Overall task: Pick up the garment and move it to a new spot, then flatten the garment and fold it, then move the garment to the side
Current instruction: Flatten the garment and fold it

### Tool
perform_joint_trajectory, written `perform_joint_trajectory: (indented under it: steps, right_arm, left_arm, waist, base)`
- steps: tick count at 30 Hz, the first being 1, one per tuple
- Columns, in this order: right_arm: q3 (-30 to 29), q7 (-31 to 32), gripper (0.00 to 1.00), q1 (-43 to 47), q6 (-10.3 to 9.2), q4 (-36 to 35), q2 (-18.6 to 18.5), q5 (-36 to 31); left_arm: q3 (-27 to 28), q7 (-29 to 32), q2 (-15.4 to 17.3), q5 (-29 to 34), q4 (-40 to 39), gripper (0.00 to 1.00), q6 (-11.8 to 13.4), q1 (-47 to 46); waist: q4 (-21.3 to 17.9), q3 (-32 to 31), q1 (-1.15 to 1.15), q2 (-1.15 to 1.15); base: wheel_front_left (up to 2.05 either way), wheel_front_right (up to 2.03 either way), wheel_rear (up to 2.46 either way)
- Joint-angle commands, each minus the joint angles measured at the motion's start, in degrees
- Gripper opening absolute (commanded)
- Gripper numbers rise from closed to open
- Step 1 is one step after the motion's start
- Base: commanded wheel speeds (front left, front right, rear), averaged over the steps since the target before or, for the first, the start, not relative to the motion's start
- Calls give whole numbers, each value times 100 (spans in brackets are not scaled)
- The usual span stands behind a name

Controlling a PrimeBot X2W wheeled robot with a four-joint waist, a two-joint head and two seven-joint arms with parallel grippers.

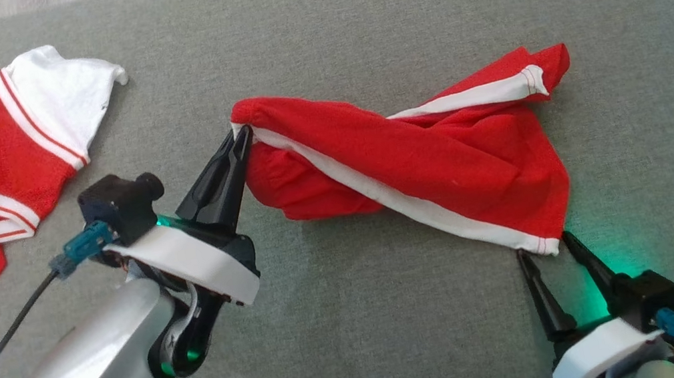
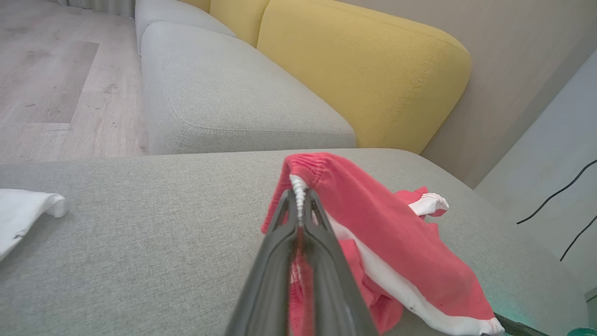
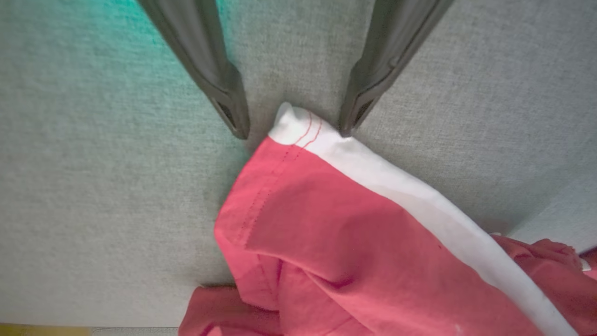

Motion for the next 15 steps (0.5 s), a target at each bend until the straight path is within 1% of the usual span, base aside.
perform_joint_trajectory:
  steps: [1,2,3,7,12,15]
  right_arm:
    - [201,-6,45,-103,-4,-46,-80,-12]
    - [214,-6,27,-112,-4,-35,-87,-5]
    - [235,-6,0,-119,-4,-29,-97,1]
    - [290,-6,0,-128,-4,-55,-144,-1]
    - [246,-6,0,-67,-4,-349,-188,-49]
    - [161,-6,0,16,-4,-765,-201,-76]
  left_arm:
    - [241,14,172,33,-80,0,-21,-309]
    - [236,18,171,34,-70,0,-26,-311]
    - [230,22,170,33,-61,0,-32,-312]
    - [213,22,169,26,-21,0,-48,-297]
    - [220,-38,175,28,-7,0,-69,-254]
    - [257,-118,185,26,-43,0,-96,-210]
  waist:
    - [23,7,0,0]
    - [31,2,0,0]
    - [37,-6,0,0]
    - [36,-83,0,0]
    - [-17,-225,0,0]
    - [-86,-366,0,0]
  base:
    - [0,0,0]
    - [0,0,0]
    - [0,0,0]
    - [0,0,0]
    - [0,0,0]
    - [0,0,0]
